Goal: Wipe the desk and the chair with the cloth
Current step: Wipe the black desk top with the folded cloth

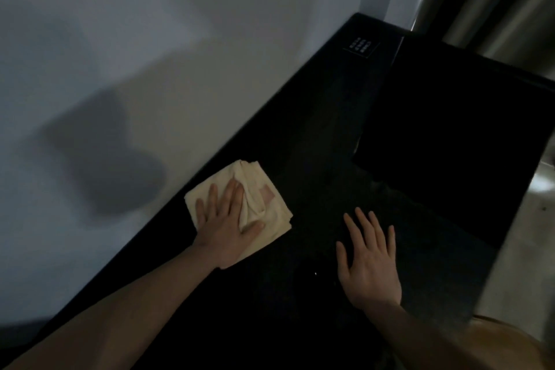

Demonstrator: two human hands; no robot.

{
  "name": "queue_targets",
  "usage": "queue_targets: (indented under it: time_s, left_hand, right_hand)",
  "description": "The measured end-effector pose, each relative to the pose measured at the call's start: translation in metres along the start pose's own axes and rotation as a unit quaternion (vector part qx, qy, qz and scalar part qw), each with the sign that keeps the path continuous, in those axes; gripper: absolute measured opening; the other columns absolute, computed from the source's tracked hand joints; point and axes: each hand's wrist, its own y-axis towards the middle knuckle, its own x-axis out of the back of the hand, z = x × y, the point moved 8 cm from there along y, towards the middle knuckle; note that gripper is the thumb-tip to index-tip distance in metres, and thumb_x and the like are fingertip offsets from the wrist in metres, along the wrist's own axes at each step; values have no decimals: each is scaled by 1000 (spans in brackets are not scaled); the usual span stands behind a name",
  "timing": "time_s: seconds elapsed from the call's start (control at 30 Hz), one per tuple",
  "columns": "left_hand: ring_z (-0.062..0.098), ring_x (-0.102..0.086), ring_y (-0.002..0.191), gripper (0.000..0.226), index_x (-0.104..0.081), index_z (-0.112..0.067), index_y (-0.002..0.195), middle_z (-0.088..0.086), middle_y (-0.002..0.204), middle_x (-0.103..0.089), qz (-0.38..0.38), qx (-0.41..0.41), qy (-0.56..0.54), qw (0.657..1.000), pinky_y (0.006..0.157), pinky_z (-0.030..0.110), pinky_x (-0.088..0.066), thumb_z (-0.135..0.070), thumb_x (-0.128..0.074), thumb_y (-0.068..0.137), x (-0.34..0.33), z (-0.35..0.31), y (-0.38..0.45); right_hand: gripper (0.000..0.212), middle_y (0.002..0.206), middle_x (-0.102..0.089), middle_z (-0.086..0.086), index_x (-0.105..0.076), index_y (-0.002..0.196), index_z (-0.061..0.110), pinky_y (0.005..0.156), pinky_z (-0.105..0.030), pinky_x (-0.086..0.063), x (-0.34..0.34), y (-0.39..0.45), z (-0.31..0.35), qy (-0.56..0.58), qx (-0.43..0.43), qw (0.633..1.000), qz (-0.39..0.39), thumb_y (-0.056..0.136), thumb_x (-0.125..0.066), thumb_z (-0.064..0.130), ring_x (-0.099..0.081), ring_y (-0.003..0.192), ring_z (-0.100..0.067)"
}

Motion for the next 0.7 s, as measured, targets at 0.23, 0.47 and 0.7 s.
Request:
queue_targets:
  time_s: [0.23,0.47,0.7]
  left_hand:
    - [33,28,156,103,24,-26,163,-8,170,30,-14,-77,11,997,123,61,17,-86,-22,93,57,-98,112]
    - [36,24,157,103,15,-24,166,-3,174,19,-69,-71,-1,995,124,62,15,-85,-23,93,84,-156,171]
    - [35,20,158,102,10,-20,166,1,175,14,-91,-60,-4,994,126,59,12,-85,-18,93,68,-127,133]
  right_hand:
    - [63,174,-22,4,-36,164,27,132,-55,-1,-1,1,-1,17,1,1000,-13,105,-38,50,-5,164,-17]
    - [62,174,-24,6,-38,163,28,131,-55,-5,-2,0,-2,44,3,998,-33,105,-39,50,-7,164,-17]
    - [62,171,-31,2,-43,160,24,130,-59,-10,4,-1,0,31,9,998,-48,103,-43,46,-14,163,-19]
